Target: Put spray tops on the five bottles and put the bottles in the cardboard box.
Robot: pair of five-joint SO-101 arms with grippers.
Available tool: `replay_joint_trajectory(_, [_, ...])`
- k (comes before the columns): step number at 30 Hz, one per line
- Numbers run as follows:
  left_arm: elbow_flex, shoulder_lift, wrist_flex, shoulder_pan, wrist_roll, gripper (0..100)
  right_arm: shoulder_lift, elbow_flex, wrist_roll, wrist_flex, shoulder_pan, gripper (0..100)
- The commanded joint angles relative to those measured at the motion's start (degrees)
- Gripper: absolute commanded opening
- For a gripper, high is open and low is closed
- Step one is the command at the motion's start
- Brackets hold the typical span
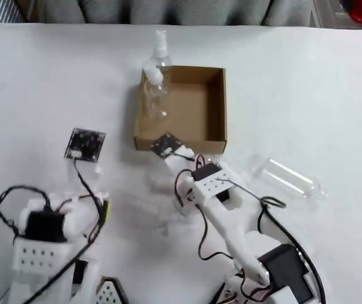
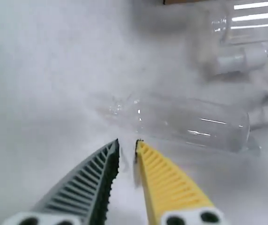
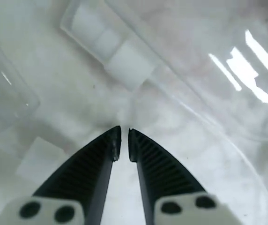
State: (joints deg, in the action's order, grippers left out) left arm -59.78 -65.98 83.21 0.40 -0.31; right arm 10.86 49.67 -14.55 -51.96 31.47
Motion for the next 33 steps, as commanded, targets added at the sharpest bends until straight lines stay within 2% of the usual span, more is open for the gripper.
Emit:
replay_joint_trajectory(1, [6.5,8.4,0.0,0.7,1.5,7,0.3,-0.4,-0.8,0.9,-0.2,1.6])
replay_joint_trajectory(4, [7.2,12.7,-0.3,1.2,1.5,7,0.3,-0.4,-0.8,1.0,-0.5,1.6])
replay_joint_trajectory(9, [6.9,19.2,-0.3,6.0,1.5,8,0.3,-0.4,-0.8,1.1,-0.4,1.6])
replay_joint_trajectory(13, [6.9,26.9,-2.5,6.6,4.5,7,0.3,-0.4,-0.9,1.1,-0.4,1.6])
replay_joint_trajectory(19, [6.9,38.1,-10.5,3.4,4.8,7,0.3,-0.4,-0.9,1.1,-0.4,1.6])
replay_joint_trajectory(23, [6.9,42.7,-15.2,0.5,10.2,7,0.3,-0.4,-0.9,1.1,-0.4,1.6])
replay_joint_trajectory(28, [6.9,46.2,-20.1,0.2,16.3,7,0.3,-0.4,-0.9,1.1,-0.3,1.6])
replay_joint_trajectory(33, [6.9,47.6,-24.7,-2.2,19.5,7,0.3,-0.4,-0.9,1.1,-0.2,1.6])
